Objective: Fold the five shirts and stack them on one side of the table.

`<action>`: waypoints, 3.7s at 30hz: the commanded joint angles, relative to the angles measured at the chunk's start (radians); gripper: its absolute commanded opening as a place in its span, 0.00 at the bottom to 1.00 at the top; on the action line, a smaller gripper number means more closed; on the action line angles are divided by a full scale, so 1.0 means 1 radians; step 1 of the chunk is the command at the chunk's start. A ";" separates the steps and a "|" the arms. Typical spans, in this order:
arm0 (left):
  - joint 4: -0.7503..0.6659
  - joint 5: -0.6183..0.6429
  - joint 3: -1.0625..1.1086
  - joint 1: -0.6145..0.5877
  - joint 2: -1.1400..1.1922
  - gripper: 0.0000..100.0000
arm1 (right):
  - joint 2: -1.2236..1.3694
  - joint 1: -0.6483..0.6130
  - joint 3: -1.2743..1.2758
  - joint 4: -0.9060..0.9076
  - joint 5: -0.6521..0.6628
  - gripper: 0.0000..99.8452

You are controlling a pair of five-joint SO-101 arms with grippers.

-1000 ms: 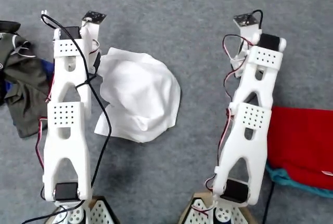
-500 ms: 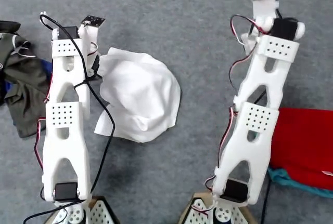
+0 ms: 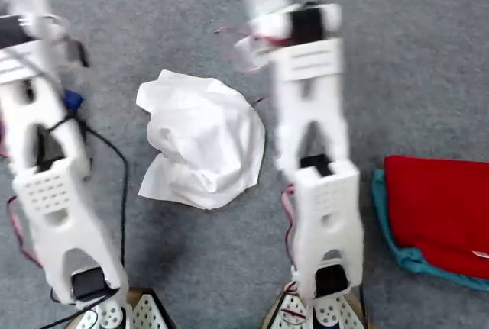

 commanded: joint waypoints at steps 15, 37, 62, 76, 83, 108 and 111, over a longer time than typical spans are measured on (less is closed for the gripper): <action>0.011 0.061 0.898 -0.419 -0.567 0.24 | 0.251 -0.275 0.148 -0.068 -0.282 0.29; 0.009 -0.031 1.115 -0.437 -0.728 0.24 | 0.122 -0.306 -0.484 -0.021 -0.281 0.01; 0.009 -0.025 1.191 -0.431 -0.728 0.24 | -0.134 -0.162 -0.475 -0.224 -0.273 0.02; 0.009 -0.028 1.185 -0.353 -0.728 0.24 | -0.001 0.071 -0.479 0.014 -0.175 0.46; 0.009 -0.029 1.181 -0.327 -0.728 0.24 | -0.015 -0.101 -0.320 0.018 -0.176 0.29; 0.009 -0.034 1.191 -0.496 -0.719 0.24 | 0.360 -0.401 0.096 -0.170 -0.318 0.31; 0.009 -0.034 1.191 -0.496 -0.719 0.24 | 0.437 -0.363 -0.013 -0.169 -0.382 0.29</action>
